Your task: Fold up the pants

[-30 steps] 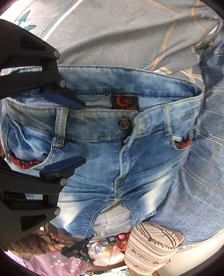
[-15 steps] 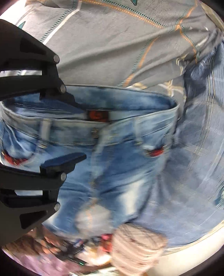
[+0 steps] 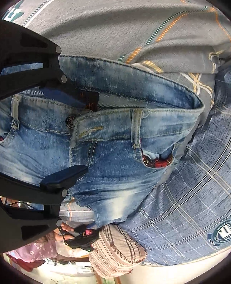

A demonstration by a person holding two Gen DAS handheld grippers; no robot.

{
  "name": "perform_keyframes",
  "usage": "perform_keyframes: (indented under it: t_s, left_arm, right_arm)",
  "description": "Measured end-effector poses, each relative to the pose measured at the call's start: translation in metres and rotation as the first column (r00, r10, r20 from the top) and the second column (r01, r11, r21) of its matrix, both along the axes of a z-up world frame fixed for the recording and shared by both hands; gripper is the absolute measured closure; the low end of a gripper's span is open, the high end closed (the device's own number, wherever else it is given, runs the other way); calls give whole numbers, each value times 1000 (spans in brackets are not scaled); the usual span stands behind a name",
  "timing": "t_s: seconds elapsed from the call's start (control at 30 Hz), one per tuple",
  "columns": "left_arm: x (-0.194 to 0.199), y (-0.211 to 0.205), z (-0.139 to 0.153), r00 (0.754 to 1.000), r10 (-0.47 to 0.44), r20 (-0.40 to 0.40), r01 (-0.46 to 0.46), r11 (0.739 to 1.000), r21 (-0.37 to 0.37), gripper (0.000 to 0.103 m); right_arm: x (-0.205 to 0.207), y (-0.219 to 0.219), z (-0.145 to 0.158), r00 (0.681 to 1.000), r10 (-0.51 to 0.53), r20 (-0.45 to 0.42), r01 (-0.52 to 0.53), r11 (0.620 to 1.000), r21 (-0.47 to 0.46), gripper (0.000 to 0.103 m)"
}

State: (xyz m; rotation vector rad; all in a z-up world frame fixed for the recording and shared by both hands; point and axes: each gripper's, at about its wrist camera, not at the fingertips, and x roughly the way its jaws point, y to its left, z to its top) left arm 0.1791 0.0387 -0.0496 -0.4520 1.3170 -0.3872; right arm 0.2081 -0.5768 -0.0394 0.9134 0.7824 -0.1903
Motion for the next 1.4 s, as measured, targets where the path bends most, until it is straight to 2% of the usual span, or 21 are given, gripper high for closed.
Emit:
perform_keyframes:
  t_s: [0.03,0.1,0.17,0.23,0.3,0.33,0.37,0.4,0.43,0.53,0.57,0.63,0.67,0.73,0.97,1.1,1.2,1.3,1.33,1.37,1.4]
  left_arm:
    - [-1,-4,4,1000,-10,15,9,1000,24,60]
    - [0,-9,10,999,-23,41,21,998,66,66]
    - [1,-12,6,998,-34,48,29,993,115,78]
    - [3,-15,-5,997,-40,58,30,986,163,78]
    - [3,-16,-5,996,-43,82,28,984,176,77]
    - [4,-17,-6,996,-44,81,29,983,180,77]
    - [4,-15,-5,997,-39,73,26,985,172,77]
    - [3,-12,-5,998,-35,60,25,987,156,77]
    - [2,-8,-4,998,-31,46,24,989,145,77]
    - [-12,13,9,998,-20,53,13,992,129,77]
    - [-21,21,15,997,-23,76,13,992,126,75]
    - [-34,30,21,995,-44,90,33,992,121,54]
    - [-39,33,22,994,-51,93,39,992,120,51]
    - [-49,38,20,993,-62,99,51,993,111,50]
    - [-61,33,0,996,-93,-9,93,996,2,49]
    - [-62,25,-7,995,-94,-46,93,996,-12,45]
    - [-60,20,-9,995,-93,-42,94,995,16,43]
    - [-59,10,-6,994,-107,-31,107,994,19,40]
    - [-62,5,-2,993,-121,-10,121,992,23,48]
    - [-66,-1,4,990,-140,15,139,990,25,57]
    - [-70,-6,8,987,-156,33,155,987,29,74]
  right_arm:
    - [7,1,-2,1000,15,-21,-15,1000,-20,100]
    - [14,2,4,997,49,-65,-53,997,-54,100]
    - [-6,-2,34,998,27,62,-20,994,-109,100]
    - [-24,-14,41,997,-18,79,28,992,-119,100]
    - [-32,-28,23,999,-47,-5,47,994,-102,100]
    - [-32,-35,3,995,-43,-94,36,996,-76,100]
    - [-34,-37,-7,993,-38,-111,33,998,-46,102]
    - [-40,-40,-7,996,-54,-65,53,998,-26,100]
    - [-44,-41,-4,996,-65,-58,64,998,-6,89]
    - [-63,-46,14,996,-86,-30,86,996,14,84]
    - [-73,-46,23,997,-70,-13,70,997,15,78]
    - [-95,-43,38,1000,-20,-11,20,1000,-22,62]
    - [-109,-39,45,1000,2,-15,-3,998,-68,55]
    - [-132,-32,55,999,29,-40,-34,989,-147,50]
    - [-200,-34,28,987,32,-157,-61,981,-182,50]
    - [-205,-26,21,995,73,-74,-82,988,-134,50]
    - [-196,-18,14,989,65,-132,-94,968,-231,50]
    - [-191,-17,10,992,62,-110,-85,974,-212,46]
    - [-189,-16,11,990,83,-110,-105,973,-207,50]
    - [-187,-11,13,987,90,-130,-119,964,-237,67]
    - [-184,-6,15,981,87,-171,-136,945,-298,83]
